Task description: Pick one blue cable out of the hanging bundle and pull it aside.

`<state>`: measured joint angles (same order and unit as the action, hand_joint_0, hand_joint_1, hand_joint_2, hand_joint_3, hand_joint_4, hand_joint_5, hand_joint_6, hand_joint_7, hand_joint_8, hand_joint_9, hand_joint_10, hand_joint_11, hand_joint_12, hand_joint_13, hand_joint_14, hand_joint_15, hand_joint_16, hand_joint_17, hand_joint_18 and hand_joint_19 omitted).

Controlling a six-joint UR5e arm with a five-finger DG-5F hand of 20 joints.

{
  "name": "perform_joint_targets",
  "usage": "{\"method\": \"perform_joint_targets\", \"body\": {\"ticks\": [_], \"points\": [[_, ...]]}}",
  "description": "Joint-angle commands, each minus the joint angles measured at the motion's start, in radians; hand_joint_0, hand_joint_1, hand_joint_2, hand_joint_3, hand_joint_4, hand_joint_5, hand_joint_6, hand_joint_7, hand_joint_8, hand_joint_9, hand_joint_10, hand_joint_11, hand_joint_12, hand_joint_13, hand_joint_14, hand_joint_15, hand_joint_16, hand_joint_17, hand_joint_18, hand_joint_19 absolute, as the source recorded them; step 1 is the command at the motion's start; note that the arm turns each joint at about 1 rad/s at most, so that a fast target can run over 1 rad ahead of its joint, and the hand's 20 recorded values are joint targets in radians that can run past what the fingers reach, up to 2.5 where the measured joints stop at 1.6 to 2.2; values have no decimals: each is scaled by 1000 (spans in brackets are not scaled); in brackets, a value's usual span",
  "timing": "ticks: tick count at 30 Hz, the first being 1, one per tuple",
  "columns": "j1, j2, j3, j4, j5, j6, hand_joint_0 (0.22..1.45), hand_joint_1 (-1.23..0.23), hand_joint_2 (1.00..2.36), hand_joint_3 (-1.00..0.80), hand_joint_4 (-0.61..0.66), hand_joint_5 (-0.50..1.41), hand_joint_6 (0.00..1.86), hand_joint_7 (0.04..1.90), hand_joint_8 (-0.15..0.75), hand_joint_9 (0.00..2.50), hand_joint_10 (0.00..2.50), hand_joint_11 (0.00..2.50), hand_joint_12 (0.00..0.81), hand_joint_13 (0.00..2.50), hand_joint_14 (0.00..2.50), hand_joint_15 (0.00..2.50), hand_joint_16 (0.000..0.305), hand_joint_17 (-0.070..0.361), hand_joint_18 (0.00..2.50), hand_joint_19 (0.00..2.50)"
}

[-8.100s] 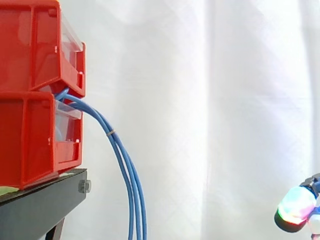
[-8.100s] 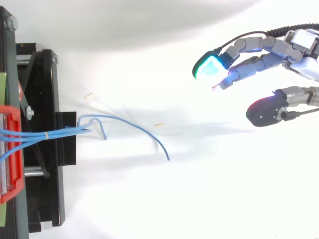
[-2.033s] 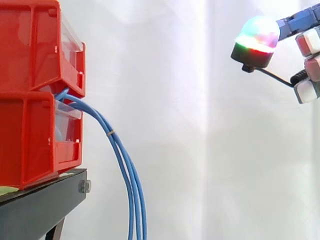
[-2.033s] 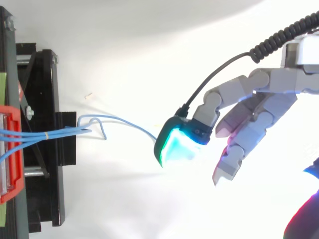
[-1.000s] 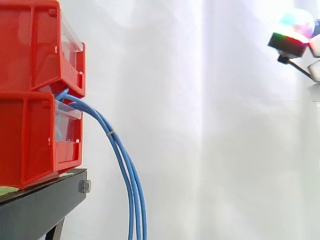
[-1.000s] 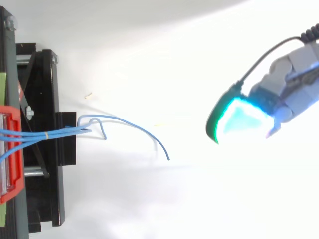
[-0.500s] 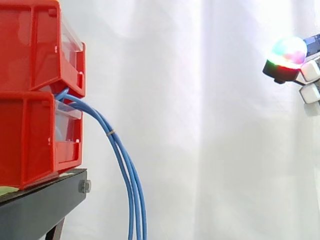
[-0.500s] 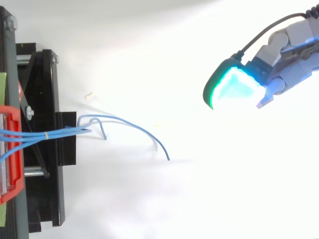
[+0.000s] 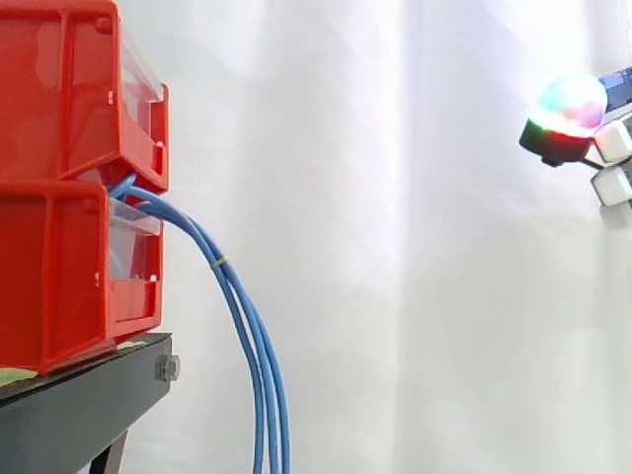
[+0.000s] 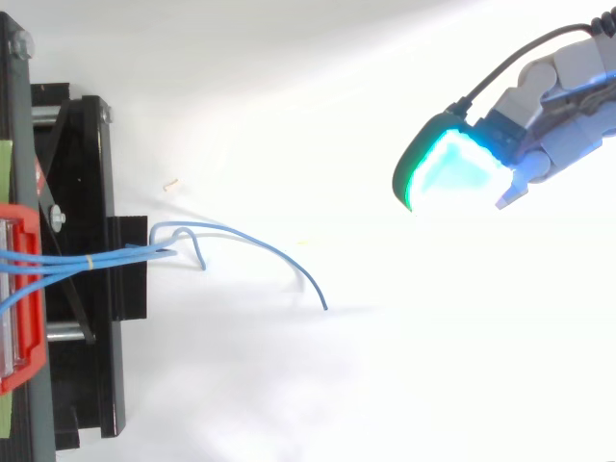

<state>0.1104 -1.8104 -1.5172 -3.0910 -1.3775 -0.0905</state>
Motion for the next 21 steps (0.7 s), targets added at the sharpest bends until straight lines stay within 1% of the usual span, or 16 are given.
{"method": "perform_joint_targets", "body": {"ticks": [1,21], "points": [[0,-1,-1,0,0,0,478,-601,1000,-500,140,-228,501,620,231,485,0,20,335,379,8,168,51,115,175,173],[0,0,0,0,0,0,502,-625,1001,-480,137,-228,501,625,228,463,0,37,331,345,7,170,49,111,157,183]]}}
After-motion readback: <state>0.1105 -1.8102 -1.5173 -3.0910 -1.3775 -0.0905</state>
